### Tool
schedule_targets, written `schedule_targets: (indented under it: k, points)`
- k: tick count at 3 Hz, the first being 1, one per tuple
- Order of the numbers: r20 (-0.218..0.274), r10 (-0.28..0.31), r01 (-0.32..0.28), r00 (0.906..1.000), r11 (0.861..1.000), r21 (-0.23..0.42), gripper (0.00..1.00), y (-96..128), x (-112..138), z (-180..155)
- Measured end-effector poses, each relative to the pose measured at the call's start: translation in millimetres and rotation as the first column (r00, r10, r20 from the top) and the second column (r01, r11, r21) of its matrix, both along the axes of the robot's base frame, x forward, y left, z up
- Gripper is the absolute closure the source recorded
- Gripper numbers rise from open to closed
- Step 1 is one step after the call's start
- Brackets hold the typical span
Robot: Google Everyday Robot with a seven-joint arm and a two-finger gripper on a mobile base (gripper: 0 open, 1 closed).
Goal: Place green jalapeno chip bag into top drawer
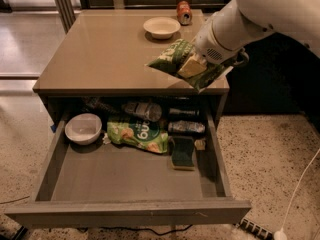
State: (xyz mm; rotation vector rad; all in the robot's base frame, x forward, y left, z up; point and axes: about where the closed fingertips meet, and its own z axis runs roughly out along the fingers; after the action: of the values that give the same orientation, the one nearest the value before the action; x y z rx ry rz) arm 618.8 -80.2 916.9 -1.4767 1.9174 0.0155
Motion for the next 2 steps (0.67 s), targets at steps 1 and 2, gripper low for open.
schedule_targets:
  k: [1, 2]
  points:
    - [0.010, 0.015, -0.015, 0.9998, 1.000, 0.010, 1.00, 2, -23, 0]
    - [0.008, 0.019, -0.019, 0.9998, 1.000, -0.005, 1.00, 2, -44, -10]
